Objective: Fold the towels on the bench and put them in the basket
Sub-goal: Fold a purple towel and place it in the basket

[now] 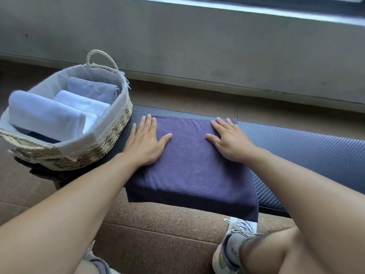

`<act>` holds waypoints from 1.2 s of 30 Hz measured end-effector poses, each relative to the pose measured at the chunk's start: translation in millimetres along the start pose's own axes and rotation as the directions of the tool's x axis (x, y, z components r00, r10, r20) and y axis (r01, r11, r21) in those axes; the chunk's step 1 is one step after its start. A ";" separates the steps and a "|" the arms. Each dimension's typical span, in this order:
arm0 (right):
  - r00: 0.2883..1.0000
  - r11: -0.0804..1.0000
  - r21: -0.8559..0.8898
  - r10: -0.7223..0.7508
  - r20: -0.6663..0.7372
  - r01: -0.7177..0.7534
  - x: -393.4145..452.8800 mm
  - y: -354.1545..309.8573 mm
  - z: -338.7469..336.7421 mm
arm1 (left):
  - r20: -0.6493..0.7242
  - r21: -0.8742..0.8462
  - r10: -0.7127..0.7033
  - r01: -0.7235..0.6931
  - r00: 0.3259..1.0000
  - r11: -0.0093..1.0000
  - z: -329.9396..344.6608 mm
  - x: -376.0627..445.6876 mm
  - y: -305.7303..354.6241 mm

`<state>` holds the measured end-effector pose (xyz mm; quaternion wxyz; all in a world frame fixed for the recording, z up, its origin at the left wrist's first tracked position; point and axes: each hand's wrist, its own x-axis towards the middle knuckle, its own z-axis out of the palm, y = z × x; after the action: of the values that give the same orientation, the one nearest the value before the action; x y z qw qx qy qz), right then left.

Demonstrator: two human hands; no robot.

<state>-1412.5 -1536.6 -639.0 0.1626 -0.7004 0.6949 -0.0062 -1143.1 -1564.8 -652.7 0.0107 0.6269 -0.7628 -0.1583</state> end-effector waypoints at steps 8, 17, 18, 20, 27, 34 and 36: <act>0.998 0.997 -0.052 0.049 -0.048 -0.052 -6.7 4.9 6.7 | -0.095 0.032 -0.009 0.012 0.995 0.999 0.0 0.2 1.2; 0.989 0.989 -0.045 -0.144 -0.042 0.142 -25.4 -38.7 22.9 | -0.109 -0.010 0.229 -0.231 0.967 0.973 11.4 -54.9 16.2; 0.989 0.988 -0.054 -0.146 -0.036 0.144 -25.8 -37.2 26.3 | -0.054 0.043 0.240 -0.237 0.969 0.970 16.7 -59.3 11.8; 0.988 0.988 -0.063 -0.147 -0.040 0.144 -25.2 -34.9 27.9 | -0.018 0.098 0.235 -0.233 0.972 0.968 20.8 -61.1 2.5; 0.982 0.982 -0.104 -0.170 -0.088 0.160 -34.6 -52.2 22.0 | -0.038 0.142 0.194 -0.187 0.980 0.972 19.3 -78.8 -6.9; 0.969 0.964 -0.097 -0.247 0.017 0.248 -58.5 -59.9 35.3 | -0.155 0.160 0.472 -0.450 0.868 0.879 38.7 -122.7 -5.7; 0.972 0.970 -0.079 -0.228 0.055 0.232 -62.5 -67.4 22.3 | -0.114 0.272 0.482 -0.440 0.868 0.856 49.3 -127.6 -13.8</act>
<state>-1343.9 -1472.0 -630.6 0.1470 -0.7824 0.6048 0.0205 -1113.2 -1433.4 -679.7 0.0418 0.4334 -0.9002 -0.0022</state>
